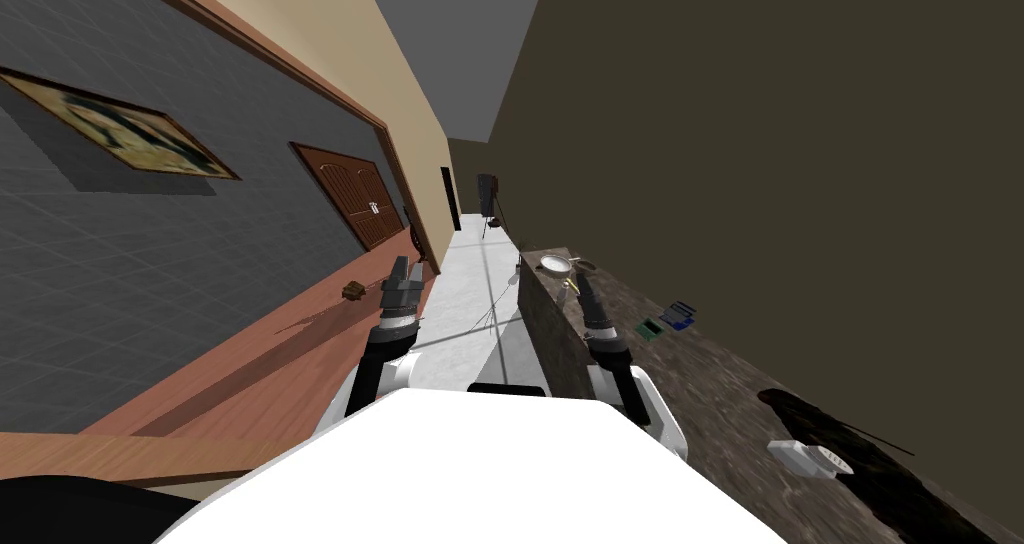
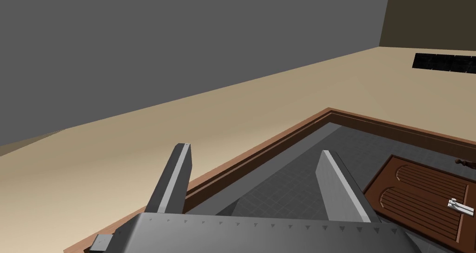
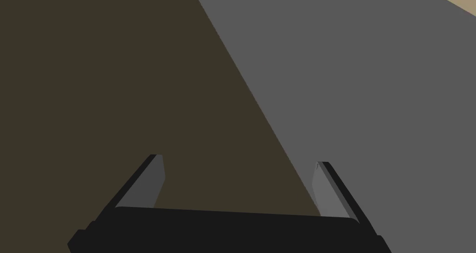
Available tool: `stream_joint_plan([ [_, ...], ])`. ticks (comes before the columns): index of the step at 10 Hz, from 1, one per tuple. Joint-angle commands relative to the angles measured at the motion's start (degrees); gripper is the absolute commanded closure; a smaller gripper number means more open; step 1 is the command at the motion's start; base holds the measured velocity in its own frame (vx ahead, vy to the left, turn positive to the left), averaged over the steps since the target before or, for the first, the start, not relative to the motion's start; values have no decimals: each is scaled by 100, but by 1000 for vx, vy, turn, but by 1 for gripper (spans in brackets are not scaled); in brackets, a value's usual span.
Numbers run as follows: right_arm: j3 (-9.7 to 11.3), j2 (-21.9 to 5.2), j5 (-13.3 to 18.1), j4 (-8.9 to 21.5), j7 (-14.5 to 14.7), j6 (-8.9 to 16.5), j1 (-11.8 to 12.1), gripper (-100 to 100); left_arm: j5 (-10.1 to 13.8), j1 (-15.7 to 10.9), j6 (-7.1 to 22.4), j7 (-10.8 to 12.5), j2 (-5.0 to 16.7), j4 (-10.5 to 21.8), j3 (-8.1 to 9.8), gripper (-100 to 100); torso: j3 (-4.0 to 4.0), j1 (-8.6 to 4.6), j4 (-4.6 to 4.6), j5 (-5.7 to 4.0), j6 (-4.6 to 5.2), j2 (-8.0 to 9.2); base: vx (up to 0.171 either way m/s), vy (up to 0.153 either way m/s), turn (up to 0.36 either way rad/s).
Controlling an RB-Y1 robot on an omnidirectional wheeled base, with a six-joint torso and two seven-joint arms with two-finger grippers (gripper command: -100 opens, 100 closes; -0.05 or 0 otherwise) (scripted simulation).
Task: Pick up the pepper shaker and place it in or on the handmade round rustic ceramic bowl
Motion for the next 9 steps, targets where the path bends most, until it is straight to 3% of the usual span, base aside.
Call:
stream_joint_plan([
  [1, 53, -40, 216, 202, 134, 124, -40, -100, 0, 0, 0, 0, 0, 0, 0, 0, 0, 0, 0, 0, 0, 0, -14, 104, -30],
  [9, -68, -294, 1117, 1443, 707, 656, -429, -100, 0, 0, 0, 0, 0, 0, 0, 0, -7, 0, -2, 1, 0, -13, 14, 101, -37],
])
